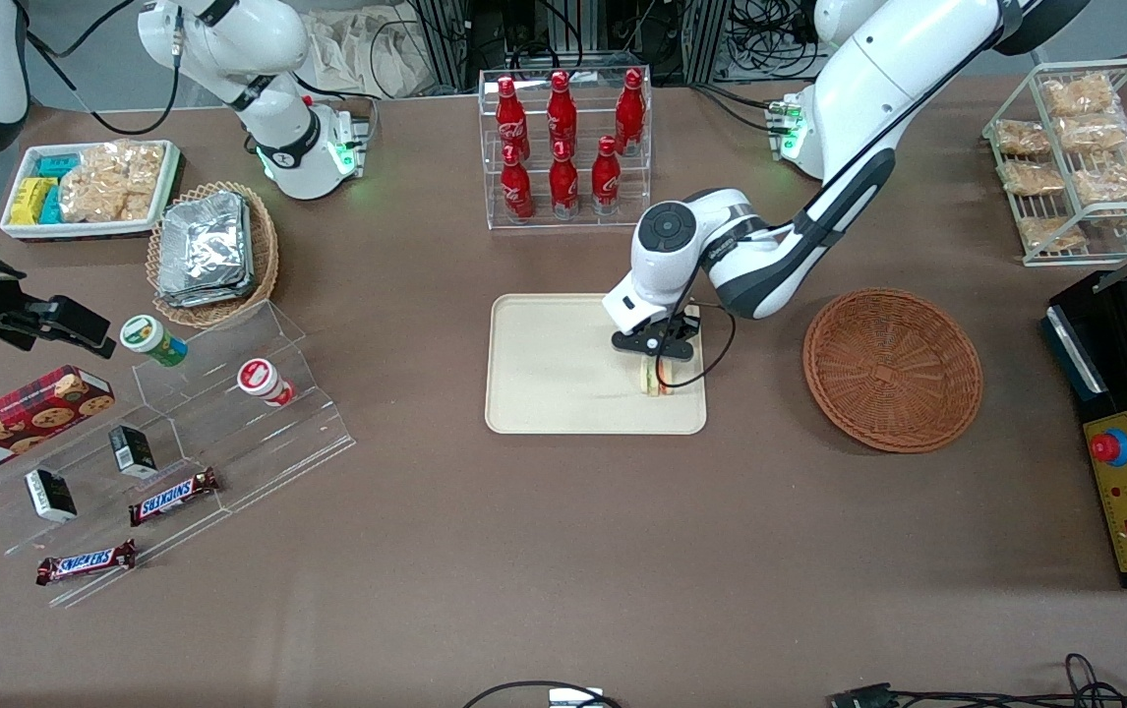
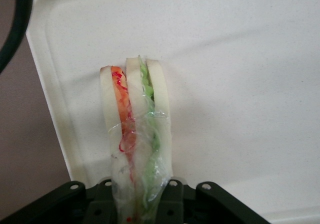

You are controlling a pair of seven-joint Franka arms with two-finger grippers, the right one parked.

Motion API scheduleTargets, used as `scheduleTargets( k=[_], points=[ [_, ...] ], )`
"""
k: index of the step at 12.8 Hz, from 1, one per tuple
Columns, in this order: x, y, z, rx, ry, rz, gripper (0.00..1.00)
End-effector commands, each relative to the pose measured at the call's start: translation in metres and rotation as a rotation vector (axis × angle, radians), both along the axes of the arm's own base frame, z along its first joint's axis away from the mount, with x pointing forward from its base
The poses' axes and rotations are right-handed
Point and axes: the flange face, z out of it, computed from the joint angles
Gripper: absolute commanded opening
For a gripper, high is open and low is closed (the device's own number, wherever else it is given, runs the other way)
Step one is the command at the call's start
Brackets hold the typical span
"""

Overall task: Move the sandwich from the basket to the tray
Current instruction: 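Lower the sandwich onto the tray and open the left gripper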

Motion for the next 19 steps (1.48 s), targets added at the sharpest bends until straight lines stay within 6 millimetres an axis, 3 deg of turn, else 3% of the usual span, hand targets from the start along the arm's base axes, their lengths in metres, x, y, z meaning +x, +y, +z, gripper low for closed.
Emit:
scheduleTargets(
  k=[1, 6, 13, 16, 19],
  points=[
    [0.0, -0.006, -0.001, -0.002, -0.012, 0.008, 1.0],
    [0.018, 0.008, 0.015, 0.01, -0.039, 0.099, 1.0],
    [0.086, 0.063, 0.067, 0.054, -0.116, 0.317, 1.0],
    [0.109, 0.076, 0.092, 0.058, -0.137, 0.374, 1.0],
    [0.132, 0.112, 0.107, 0.048, -0.152, 0.439, 1.0]
  ],
)
